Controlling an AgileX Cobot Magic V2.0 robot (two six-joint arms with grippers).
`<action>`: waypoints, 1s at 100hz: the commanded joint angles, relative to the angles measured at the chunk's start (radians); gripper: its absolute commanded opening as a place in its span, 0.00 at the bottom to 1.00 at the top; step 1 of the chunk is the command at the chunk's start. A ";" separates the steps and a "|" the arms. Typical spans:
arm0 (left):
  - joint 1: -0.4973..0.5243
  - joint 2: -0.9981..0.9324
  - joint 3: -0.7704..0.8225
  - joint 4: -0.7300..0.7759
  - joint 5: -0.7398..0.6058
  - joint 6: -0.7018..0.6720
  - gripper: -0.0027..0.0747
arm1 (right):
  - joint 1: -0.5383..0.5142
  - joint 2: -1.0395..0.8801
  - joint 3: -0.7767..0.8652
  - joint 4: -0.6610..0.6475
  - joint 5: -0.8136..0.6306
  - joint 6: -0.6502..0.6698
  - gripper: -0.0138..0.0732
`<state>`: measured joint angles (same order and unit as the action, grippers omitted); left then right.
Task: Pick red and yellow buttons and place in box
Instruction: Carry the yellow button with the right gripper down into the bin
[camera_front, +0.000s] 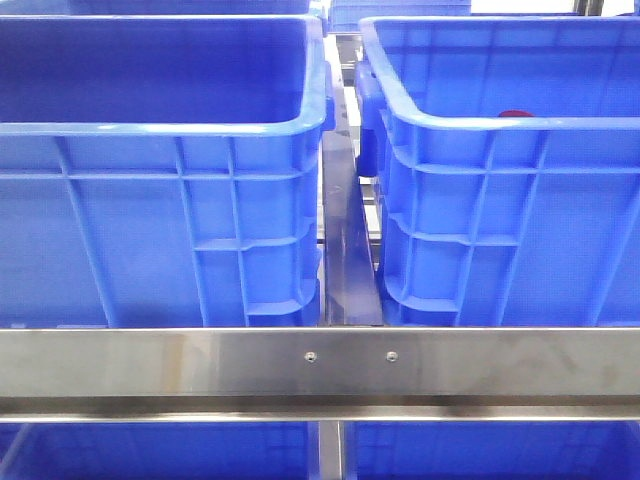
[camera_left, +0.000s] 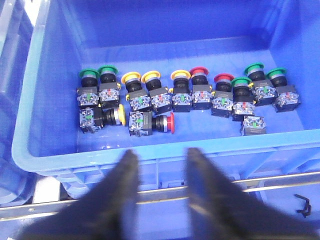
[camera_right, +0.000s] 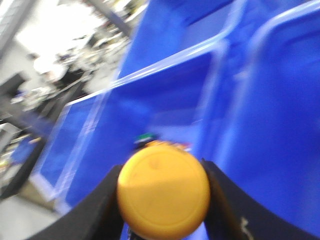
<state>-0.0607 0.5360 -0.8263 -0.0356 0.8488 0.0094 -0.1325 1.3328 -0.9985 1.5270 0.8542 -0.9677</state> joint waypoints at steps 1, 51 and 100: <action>-0.001 0.003 -0.025 -0.004 -0.076 -0.009 0.01 | -0.041 -0.036 -0.032 0.023 -0.079 -0.058 0.32; -0.001 0.003 -0.025 -0.006 -0.074 -0.009 0.01 | -0.074 0.097 -0.049 -0.003 -0.665 -0.482 0.32; -0.001 0.003 -0.025 -0.013 -0.074 -0.009 0.01 | -0.074 0.377 -0.216 -0.003 -0.713 -0.536 0.32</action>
<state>-0.0607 0.5346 -0.8263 -0.0373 0.8474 0.0094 -0.2000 1.7254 -1.1557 1.5059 0.1424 -1.4858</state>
